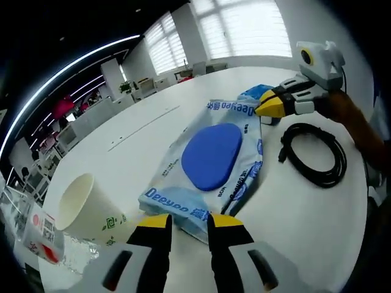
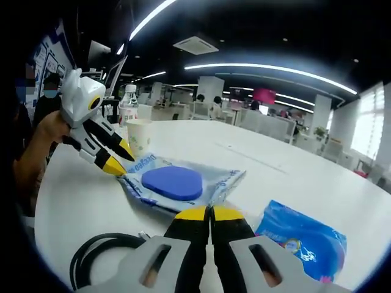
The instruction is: Arrange the tabletop items into an orderly group along one side of the table until the central work area is clear of visible clutter.
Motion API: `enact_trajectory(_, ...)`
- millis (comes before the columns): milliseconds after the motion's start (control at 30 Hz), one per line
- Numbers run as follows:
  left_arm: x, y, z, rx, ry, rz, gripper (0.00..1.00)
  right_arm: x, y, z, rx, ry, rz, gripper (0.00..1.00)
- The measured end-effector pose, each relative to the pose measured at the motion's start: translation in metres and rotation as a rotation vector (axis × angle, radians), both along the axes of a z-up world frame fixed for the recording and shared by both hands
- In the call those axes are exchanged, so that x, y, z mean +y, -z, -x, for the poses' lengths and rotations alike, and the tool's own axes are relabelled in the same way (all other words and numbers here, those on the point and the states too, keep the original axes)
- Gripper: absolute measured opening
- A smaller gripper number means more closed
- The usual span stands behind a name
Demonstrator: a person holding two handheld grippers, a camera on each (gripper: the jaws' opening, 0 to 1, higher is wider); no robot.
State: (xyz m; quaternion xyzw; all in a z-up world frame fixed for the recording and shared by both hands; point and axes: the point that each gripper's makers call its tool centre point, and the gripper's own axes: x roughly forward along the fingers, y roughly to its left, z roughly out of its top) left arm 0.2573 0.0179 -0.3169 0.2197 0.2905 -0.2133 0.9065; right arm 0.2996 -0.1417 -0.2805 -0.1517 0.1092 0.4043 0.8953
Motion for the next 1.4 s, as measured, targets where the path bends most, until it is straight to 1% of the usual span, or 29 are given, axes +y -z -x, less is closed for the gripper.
enact_trajectory(33, -0.001, 0.001, 0.0, 0.004, 0.001, 0.005, 0.18, 0.0, 0.0, 0.0, 0.0, 0.0, 0.0, 0.0)
enact_trajectory(167, -0.003, 0.002, 0.002, 0.008, 0.0, 0.015, 0.15, 0.0, 0.001, 0.0, -0.001, 0.0, -0.002, 0.0)
enact_trajectory(233, -0.003, 0.003, 0.002, 0.009, -0.002, 0.016, 0.12, 0.0, 0.0, 0.0, -0.002, -0.001, -0.001, 0.0)
enact_trajectory(333, 0.0, 0.003, -0.001, -0.021, -0.002, -0.017, 0.04, 0.0, 0.001, 0.0, 0.006, -0.006, -0.007, 0.0)
enact_trajectory(467, 0.001, 0.003, -0.002, -0.032, 0.006, -0.038, 0.01, 0.001, 0.002, 0.002, 0.009, -0.01, -0.007, 0.0)
enact_trajectory(500, 0.002, 0.001, -0.004, -0.043, 0.012, -0.049, 0.0, 0.001, 0.001, 0.002, 0.006, -0.012, -0.008, 0.0)
enact_trajectory(700, 0.004, -0.001, -0.005, -0.069, 0.016, -0.059, 0.0, 0.003, 0.0, 0.006, 0.001, -0.016, -0.014, 0.0)
enact_trajectory(933, 0.004, -0.003, -0.003, -0.077, 0.023, -0.071, 0.0, 0.003, -0.005, 0.008, -0.004, -0.022, -0.023, 0.0)
enact_trajectory(1133, 0.003, -0.018, -0.003, -0.111, 0.031, -0.076, 0.0, 0.001, -0.017, 0.012, -0.027, -0.02, -0.037, 0.0)
enact_trajectory(1233, 0.002, -0.029, -0.005, -0.136, 0.036, -0.085, 0.0, -0.002, -0.026, 0.011, -0.044, -0.015, -0.045, 0.0)
enact_trajectory(1400, 0.001, -0.036, -0.006, -0.147, 0.047, -0.101, 0.0, -0.003, -0.029, 0.015, -0.055, -0.013, -0.047, 0.0)
